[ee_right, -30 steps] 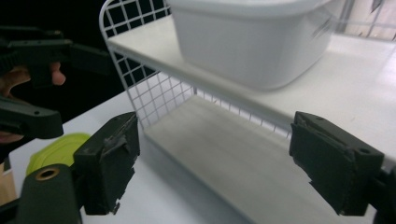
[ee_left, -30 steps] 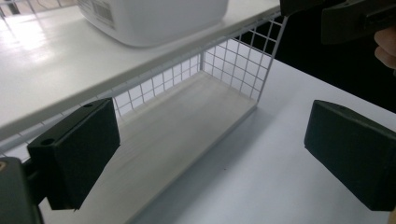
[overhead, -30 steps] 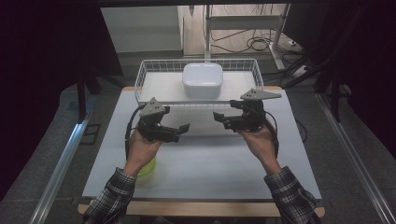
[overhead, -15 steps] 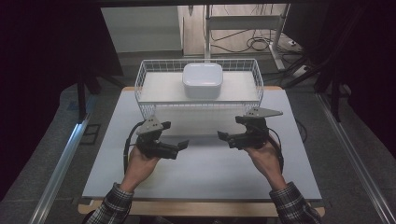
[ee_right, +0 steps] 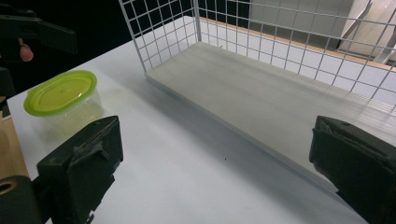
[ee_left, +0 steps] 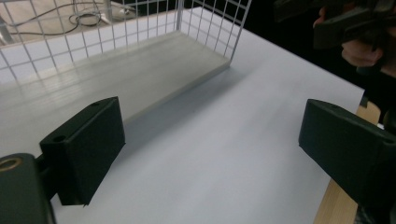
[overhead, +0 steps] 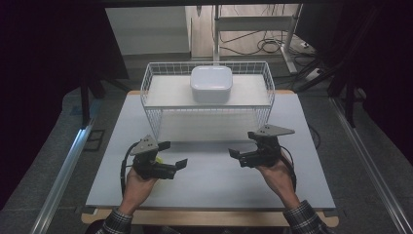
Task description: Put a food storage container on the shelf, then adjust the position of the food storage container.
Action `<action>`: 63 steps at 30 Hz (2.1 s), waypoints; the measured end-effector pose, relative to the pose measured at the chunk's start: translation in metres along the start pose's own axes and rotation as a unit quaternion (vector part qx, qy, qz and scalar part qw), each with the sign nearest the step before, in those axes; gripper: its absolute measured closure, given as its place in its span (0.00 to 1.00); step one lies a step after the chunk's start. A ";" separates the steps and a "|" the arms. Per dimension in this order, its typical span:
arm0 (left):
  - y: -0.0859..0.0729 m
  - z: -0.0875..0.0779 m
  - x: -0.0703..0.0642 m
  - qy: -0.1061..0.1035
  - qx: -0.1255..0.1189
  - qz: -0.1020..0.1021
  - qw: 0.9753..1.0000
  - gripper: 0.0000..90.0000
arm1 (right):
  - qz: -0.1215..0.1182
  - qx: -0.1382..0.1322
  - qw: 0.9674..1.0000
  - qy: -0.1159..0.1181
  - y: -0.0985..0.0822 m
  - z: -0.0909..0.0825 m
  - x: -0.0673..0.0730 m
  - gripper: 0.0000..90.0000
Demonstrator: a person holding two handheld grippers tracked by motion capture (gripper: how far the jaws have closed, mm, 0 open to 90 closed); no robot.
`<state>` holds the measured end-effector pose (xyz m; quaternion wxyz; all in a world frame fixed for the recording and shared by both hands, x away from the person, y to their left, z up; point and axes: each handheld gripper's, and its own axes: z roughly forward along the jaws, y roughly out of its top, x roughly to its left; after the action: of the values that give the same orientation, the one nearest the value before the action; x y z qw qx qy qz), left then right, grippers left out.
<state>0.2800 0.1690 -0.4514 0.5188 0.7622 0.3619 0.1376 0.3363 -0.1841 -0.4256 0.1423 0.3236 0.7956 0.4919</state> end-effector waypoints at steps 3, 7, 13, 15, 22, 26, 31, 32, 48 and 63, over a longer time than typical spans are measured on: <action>-0.006 -0.001 0.000 0.020 0.016 0.004 1.000 0.08 | -0.009 0.004 1.000 -0.003 -0.005 0.000 0.003 0.03; -0.017 -0.001 0.000 0.050 0.038 0.014 0.998 0.08 | -0.022 0.012 1.000 -0.005 -0.016 -0.001 0.007 0.04; -0.035 -0.006 0.004 0.057 0.043 -0.001 0.997 0.08 | -0.017 0.027 0.999 -0.006 -0.035 -0.008 0.004 0.04; -0.039 -0.008 0.005 0.058 0.039 -0.008 0.998 0.08 | -0.008 0.031 0.999 -0.008 -0.043 -0.011 0.002 0.05; -0.056 -0.016 0.005 0.067 0.027 -0.002 0.997 0.08 | -0.002 0.045 0.999 -0.009 -0.059 -0.012 0.003 0.05; -0.060 -0.014 0.003 0.072 0.045 0.011 0.996 0.08 | -0.012 0.053 0.998 -0.013 -0.066 -0.014 0.005 0.05; -0.061 -0.011 -0.001 0.068 0.063 0.019 0.996 0.09 | -0.009 0.058 0.998 -0.018 -0.073 -0.016 0.002 0.05; -0.061 -0.011 -0.001 0.067 0.065 0.018 0.995 0.09 | -0.006 0.061 0.998 -0.018 -0.075 -0.016 0.001 0.05; -0.060 -0.034 0.019 0.084 0.066 -0.016 0.994 0.59 | -0.006 0.077 0.997 -0.023 -0.077 -0.012 0.000 0.06; -0.081 -0.082 0.059 0.177 0.062 -0.090 0.978 1.00 | -0.010 0.092 0.995 -0.028 -0.079 -0.009 0.001 0.07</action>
<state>0.2400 0.2834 -0.4989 0.4087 0.7209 0.5226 0.2005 0.3013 -0.2134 -0.4903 0.1390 0.3410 0.8364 0.4060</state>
